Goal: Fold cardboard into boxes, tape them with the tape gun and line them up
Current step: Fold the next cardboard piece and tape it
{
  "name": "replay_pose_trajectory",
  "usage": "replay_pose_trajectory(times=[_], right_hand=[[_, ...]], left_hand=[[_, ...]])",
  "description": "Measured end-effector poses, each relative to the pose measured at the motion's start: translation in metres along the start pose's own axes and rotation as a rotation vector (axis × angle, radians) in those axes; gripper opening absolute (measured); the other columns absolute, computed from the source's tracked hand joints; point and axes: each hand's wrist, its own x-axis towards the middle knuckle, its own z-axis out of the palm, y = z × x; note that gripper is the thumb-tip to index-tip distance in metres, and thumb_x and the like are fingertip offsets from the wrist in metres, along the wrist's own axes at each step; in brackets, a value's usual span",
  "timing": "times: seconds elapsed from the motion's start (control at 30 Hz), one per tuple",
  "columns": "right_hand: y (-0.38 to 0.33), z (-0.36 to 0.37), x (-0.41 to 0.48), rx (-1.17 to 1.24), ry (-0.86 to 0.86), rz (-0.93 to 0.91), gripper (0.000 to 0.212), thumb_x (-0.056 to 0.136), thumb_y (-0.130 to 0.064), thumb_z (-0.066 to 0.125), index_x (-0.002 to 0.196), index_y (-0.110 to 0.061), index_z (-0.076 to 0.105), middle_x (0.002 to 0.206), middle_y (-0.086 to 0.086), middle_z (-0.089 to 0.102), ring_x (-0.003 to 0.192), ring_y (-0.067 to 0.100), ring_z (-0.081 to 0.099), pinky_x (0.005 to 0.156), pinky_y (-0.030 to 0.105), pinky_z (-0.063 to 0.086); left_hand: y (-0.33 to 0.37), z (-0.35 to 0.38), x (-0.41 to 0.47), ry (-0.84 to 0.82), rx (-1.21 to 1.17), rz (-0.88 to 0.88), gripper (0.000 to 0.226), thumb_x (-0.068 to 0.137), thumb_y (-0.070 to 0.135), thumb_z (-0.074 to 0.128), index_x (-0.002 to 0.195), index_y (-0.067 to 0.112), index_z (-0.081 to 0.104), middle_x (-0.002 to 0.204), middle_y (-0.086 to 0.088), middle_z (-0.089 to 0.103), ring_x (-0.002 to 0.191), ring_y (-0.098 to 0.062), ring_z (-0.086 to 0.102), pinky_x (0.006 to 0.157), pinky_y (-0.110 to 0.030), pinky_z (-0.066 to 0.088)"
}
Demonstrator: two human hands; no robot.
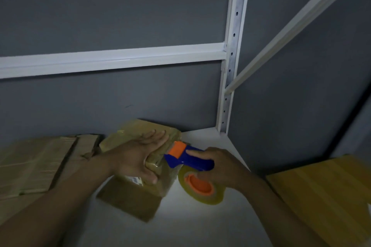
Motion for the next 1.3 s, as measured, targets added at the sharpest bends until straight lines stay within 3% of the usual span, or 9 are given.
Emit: replay_pose_trajectory(times=[0.13,0.23,0.43,0.53,0.67,0.77,0.9,1.1,1.3], right_hand=[[0.003,0.022,-0.001,0.037,0.103,0.006,0.066,0.078,-0.044,0.072,0.123,-0.066,0.03,0.114,-0.013,0.052,0.1,0.002,0.053,0.083,0.016,0.046],[0.003,0.022,-0.007,0.027,0.102,0.003,0.065,0.08,-0.045,0.071,0.131,-0.059,0.034,0.118,-0.009,0.052,0.106,0.006,0.053,0.091,0.024,0.048],[0.016,0.008,-0.039,-0.141,0.114,0.042,0.065,0.081,-0.051,0.067,0.132,-0.059,0.028,0.119,-0.017,0.047,0.103,0.0,0.047,0.078,0.006,0.038],[0.013,0.008,-0.048,-0.276,0.117,0.027,0.066,0.085,-0.053,0.061,0.142,-0.049,0.028,0.118,-0.015,0.046,0.1,0.001,0.047,0.077,0.007,0.036],[0.002,0.016,-0.042,-0.344,0.134,-0.001,0.06,0.089,-0.051,0.057,0.143,-0.045,0.032,0.115,-0.01,0.048,0.098,0.005,0.051,0.073,0.007,0.032],[-0.011,0.024,-0.031,-0.391,0.159,-0.008,0.052,0.09,-0.05,0.054,0.139,-0.046,0.038,0.101,-0.012,0.041,0.086,0.003,0.045,0.062,0.006,0.025],[-0.015,0.032,-0.018,-0.319,0.159,0.047,0.055,0.089,-0.042,0.059,0.14,-0.044,0.04,0.113,-0.005,0.051,0.102,0.013,0.055,0.076,0.017,0.033],[-0.015,0.032,-0.014,-0.232,0.172,0.105,0.055,0.087,-0.037,0.063,0.138,-0.041,0.044,0.122,-0.004,0.056,0.108,0.015,0.056,0.078,0.019,0.034],[-0.021,0.028,-0.02,-0.177,0.17,0.141,0.05,0.085,-0.032,0.061,0.134,-0.038,0.051,0.127,-0.004,0.06,0.106,0.017,0.058,0.085,0.026,0.047]], left_hand=[[0.004,0.005,0.002,0.032,-0.025,0.03,0.117,0.074,0.062,0.07,0.138,0.041,-0.025,0.145,0.03,-0.028,0.136,0.004,-0.028,0.112,-0.016,-0.011],[0.001,0.008,0.001,0.025,-0.016,0.018,0.113,0.073,0.069,0.065,0.138,0.047,-0.026,0.146,0.032,-0.029,0.137,0.004,-0.03,0.114,-0.021,-0.008],[0.001,0.006,0.004,0.023,0.008,0.002,0.113,0.069,0.073,0.063,0.139,0.049,-0.023,0.145,0.036,-0.026,0.135,0.008,-0.028,0.112,-0.019,-0.002],[0.005,0.008,0.001,0.041,0.018,-0.016,0.118,0.066,0.075,0.065,0.14,0.046,-0.023,0.148,0.032,-0.024,0.137,0.006,-0.026,0.111,-0.017,-0.003],[0.008,0.01,-0.001,0.057,0.035,-0.076,0.133,0.041,0.1,0.036,0.139,0.036,-0.028,0.155,0.019,-0.022,0.139,0.003,-0.024,0.113,-0.018,-0.005],[0.014,0.015,-0.003,0.074,0.06,-0.089,0.13,0.052,0.093,0.044,0.14,0.031,-0.029,0.154,0.016,-0.027,0.141,-0.001,-0.022,0.117,-0.026,-0.004],[0.016,0.02,-0.005,0.096,0.057,-0.126,0.121,0.073,0.074,0.059,0.145,0.027,-0.025,0.149,0.018,-0.029,0.141,-0.001,-0.021,0.12,-0.03,-0.002],[0.021,0.022,-0.002,0.082,0.037,-0.182,0.131,0.053,0.092,0.037,0.15,0.024,-0.019,0.157,0.013,-0.021,0.143,-0.004,-0.018,0.121,-0.033,0.003],[0.032,0.017,-0.005,0.102,-0.021,-0.201,0.123,0.068,0.077,0.059,0.153,0.023,-0.012,0.16,0.009,-0.016,0.147,-0.009,-0.013,0.121,-0.036,0.005]])
